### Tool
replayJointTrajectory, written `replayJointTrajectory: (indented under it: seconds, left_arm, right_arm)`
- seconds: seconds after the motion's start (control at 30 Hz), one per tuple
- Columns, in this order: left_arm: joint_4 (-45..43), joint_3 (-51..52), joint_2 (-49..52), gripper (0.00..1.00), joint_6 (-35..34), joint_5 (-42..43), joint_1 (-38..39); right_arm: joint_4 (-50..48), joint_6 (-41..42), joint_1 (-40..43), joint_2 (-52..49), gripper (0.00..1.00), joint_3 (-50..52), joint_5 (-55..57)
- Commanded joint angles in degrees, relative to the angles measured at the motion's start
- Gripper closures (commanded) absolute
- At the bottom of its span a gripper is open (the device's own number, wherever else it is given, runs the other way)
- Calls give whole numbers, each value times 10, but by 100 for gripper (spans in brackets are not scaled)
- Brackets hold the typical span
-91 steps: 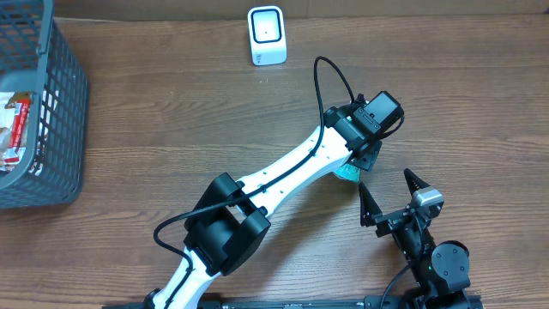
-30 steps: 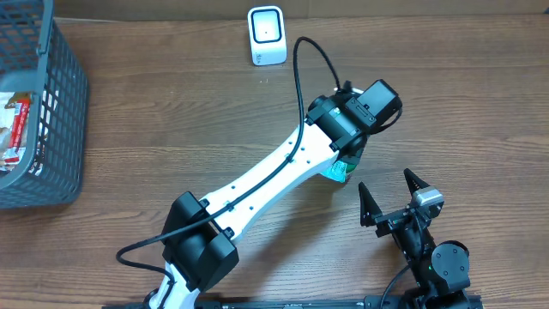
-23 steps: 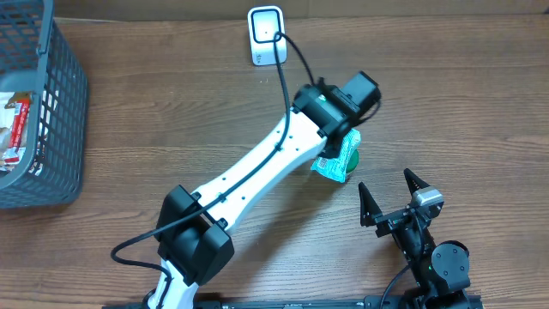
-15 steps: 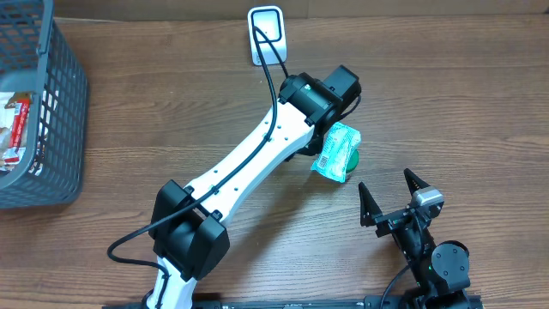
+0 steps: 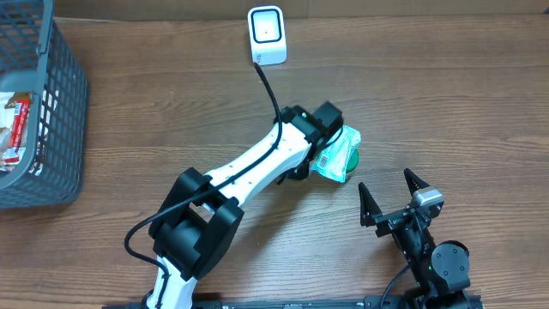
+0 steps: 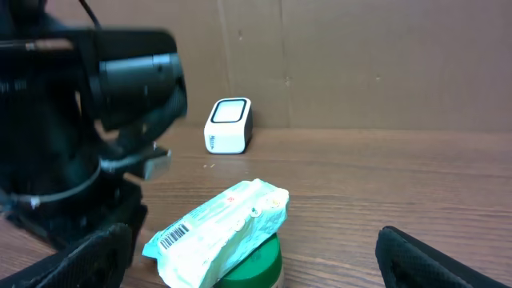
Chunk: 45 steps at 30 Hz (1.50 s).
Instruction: Scan the item barcode
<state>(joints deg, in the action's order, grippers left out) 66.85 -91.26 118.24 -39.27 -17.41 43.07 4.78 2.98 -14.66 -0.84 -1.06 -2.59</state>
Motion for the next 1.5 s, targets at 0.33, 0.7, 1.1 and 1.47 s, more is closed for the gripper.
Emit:
replayJointTrajectory:
  seconds: [0.33, 0.7, 1.1, 1.47]
  left_arm:
    - [30, -81, -10, 24, 21, 44, -15]
    - [32, -211, -9, 24, 173, 170, 3]
    - [-117, -97, -5, 11, 196, 151, 47]
    - [-141, -76, -5, 31, 178, 159, 51]
  right_arm:
    - [-2, 3, 2, 7, 0, 6, -1]
    - [-2, 3, 2, 7, 0, 6, -1]
    - [-2, 3, 2, 7, 0, 6, -1]
    - [-2, 2, 2, 7, 0, 6, -1]
